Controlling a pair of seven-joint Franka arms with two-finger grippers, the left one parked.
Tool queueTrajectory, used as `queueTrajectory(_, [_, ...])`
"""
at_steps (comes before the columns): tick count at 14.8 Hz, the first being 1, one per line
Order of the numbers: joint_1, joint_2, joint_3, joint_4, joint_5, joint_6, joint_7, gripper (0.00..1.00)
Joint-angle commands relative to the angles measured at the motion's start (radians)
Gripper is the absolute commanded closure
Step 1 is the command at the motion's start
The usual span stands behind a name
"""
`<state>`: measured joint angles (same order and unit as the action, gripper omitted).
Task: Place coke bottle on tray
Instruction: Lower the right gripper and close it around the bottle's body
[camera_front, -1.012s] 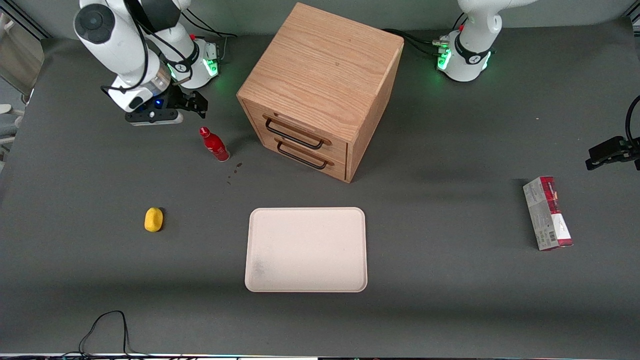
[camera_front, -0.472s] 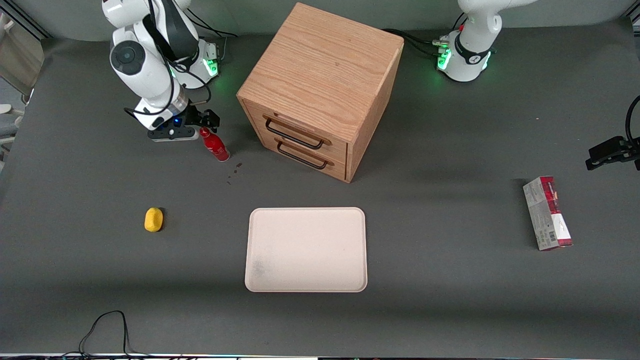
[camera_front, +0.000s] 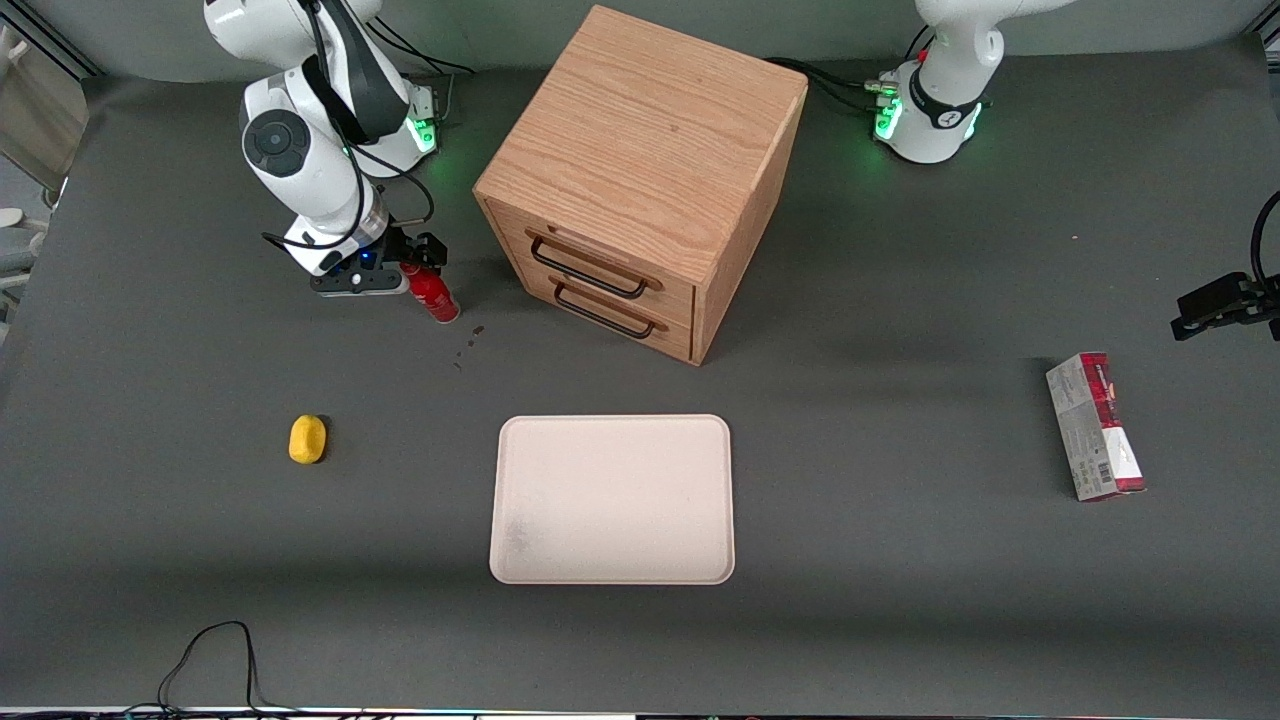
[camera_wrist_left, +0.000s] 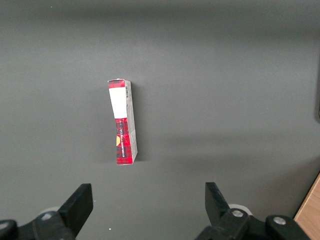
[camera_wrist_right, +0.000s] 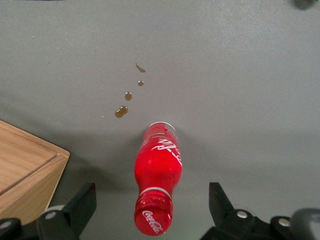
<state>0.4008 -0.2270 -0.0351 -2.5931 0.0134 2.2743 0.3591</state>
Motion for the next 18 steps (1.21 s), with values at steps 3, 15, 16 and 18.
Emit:
queueTrajectory(3, [0.013, -0.014, -0.003, -0.004, -0.001, -0.018, 0.031, 0.03])
queueTrajectory(15, [0.010, -0.009, -0.009, 0.075, -0.001, -0.111, 0.011, 1.00])
queueTrajectory(16, [0.009, -0.008, -0.011, 0.117, -0.001, -0.158, 0.009, 1.00])
queueTrajectory(18, [0.007, 0.001, -0.011, 0.215, -0.003, -0.263, 0.009, 1.00])
